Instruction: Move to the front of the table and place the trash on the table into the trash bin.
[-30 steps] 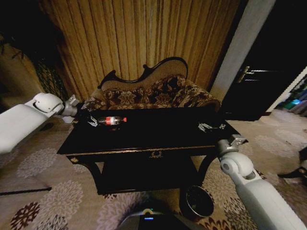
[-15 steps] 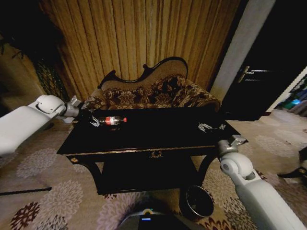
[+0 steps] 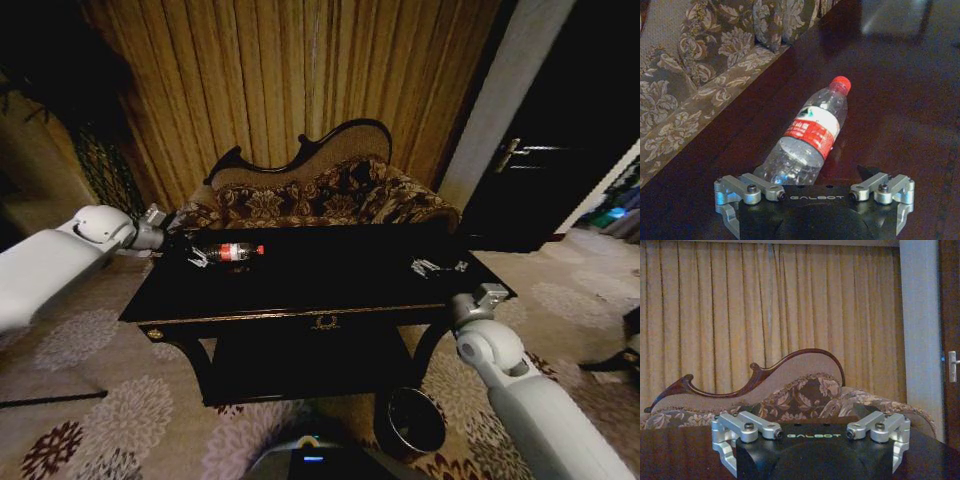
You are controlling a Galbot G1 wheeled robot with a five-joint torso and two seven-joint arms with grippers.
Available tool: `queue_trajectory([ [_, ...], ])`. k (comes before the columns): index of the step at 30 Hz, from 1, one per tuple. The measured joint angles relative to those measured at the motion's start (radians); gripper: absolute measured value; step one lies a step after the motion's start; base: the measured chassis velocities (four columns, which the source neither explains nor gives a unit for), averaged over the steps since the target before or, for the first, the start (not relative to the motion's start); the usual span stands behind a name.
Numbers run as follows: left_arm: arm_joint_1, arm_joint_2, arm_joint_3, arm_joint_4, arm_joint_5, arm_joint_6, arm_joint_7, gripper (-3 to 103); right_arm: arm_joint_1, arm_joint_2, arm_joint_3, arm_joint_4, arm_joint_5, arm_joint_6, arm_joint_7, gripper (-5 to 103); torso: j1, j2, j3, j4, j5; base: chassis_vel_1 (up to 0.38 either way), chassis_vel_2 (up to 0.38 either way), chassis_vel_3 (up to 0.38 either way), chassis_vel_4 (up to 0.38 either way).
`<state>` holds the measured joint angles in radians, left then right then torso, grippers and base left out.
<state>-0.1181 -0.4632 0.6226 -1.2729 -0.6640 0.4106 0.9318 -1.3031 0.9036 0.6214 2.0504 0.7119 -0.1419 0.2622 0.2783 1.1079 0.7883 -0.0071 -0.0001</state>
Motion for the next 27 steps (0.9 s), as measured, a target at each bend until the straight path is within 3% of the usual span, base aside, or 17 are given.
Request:
queue_trajectory([
  [11,-0.003,0.001,0.007,0.042,0.031,-0.058,0.053,100,-0.007,0.004,0.002,-0.007,-0.011,0.015,0.000,100,0.000,0.000,0.000,0.0000,0.0000,0.000,0.000,0.000,0.000],
  [27,0.006,-0.003,-0.008,-0.008,-0.016,-0.038,0.041,100,-0.003,0.007,-0.016,-0.006,-0.016,0.023,-0.001,100,0.000,0.000,0.000,-0.0001,0.0001,0.000,0.000,0.000,0.000],
])
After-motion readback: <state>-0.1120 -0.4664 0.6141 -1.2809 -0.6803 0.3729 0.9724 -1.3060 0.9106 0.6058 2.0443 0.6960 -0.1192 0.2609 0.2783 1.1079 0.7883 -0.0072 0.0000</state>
